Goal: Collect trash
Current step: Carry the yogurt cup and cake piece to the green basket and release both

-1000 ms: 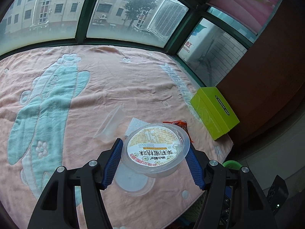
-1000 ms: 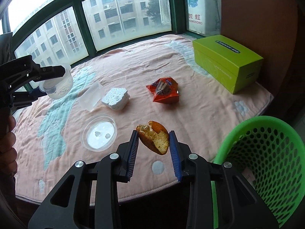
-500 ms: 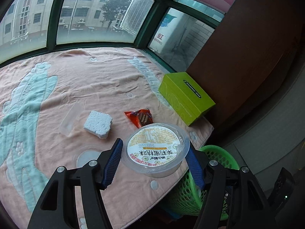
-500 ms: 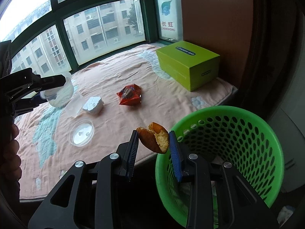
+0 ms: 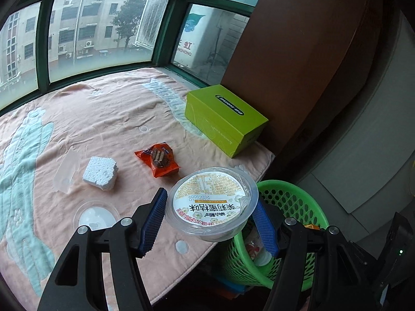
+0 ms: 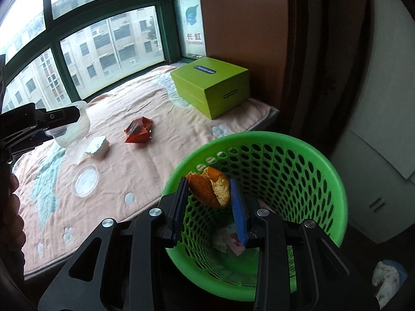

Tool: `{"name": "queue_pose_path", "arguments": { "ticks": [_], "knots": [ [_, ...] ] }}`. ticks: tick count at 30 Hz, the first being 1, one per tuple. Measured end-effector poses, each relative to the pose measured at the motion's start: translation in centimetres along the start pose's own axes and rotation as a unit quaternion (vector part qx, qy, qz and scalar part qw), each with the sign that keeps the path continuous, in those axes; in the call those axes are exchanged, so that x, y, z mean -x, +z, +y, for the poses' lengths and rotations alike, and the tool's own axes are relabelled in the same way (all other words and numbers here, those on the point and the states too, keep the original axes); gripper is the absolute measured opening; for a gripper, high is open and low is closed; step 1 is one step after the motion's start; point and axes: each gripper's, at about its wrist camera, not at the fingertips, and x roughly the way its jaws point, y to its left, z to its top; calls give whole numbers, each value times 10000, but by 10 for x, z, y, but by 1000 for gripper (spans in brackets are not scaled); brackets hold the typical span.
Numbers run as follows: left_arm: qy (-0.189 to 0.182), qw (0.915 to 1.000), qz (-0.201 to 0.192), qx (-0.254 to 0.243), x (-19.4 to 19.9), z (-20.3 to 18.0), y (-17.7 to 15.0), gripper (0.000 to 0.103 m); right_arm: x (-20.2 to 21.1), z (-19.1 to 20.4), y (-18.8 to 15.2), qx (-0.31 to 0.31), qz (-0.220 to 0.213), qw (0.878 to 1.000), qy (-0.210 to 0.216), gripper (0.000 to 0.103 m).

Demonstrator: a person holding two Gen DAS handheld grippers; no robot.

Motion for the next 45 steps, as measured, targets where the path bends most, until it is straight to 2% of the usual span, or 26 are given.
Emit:
{"name": "queue_pose_path", "arguments": {
  "ticks": [14, 17, 26, 30, 45],
  "knots": [
    [-148, 9988, 90, -461, -10, -46, -7, 62, 11, -42, -7, -450, -42, 9984, -332, 37],
    [-182, 9982, 105, -554, -13, -54, -8, 62, 14, -47, -7, -493, -77, 9981, -360, 47],
    [-286, 9962, 203, -794, -20, -76, -13, 62, 22, -59, -9, -611, -145, 9968, -488, 56],
    [-295, 9951, 260, -911, -24, -86, -17, 62, 26, -65, -10, -681, -181, 9957, -595, 64],
    [-298, 9901, 540, -1261, -43, -115, -33, 63, 38, -82, -15, -909, -270, 9928, -734, 70]
  ]
}}
